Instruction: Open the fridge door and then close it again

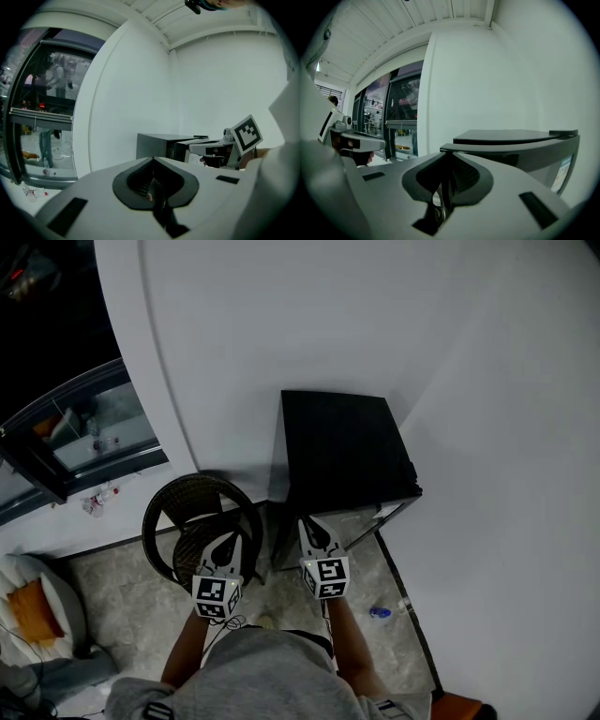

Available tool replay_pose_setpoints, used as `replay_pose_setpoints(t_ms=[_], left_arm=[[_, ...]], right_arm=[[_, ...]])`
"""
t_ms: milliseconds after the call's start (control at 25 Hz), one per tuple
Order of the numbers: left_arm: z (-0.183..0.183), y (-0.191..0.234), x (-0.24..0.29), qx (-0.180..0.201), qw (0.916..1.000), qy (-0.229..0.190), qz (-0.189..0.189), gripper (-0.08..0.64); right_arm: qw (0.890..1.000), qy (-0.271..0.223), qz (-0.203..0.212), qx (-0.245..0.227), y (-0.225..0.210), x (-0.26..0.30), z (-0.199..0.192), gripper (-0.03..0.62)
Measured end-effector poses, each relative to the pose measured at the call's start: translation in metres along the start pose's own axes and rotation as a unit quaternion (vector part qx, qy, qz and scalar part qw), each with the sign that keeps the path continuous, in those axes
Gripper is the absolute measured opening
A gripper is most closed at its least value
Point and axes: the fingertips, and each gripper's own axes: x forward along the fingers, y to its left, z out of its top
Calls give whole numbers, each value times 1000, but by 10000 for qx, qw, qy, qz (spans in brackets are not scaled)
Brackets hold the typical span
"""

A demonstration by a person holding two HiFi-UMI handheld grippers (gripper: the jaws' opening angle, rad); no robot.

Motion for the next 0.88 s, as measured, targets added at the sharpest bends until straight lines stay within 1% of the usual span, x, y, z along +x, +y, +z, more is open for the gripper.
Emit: replay_pose_setpoints(t_ms=[640, 880], left_arm=[[1, 18, 6, 40, 10000, -1, 64, 5], [3, 18, 4, 43, 10000, -17, 70, 5]], right_arm=[[10000, -45, -78, 29, -3, 18, 2, 55], [9999, -28, -89, 58, -4, 19, 2, 55]])
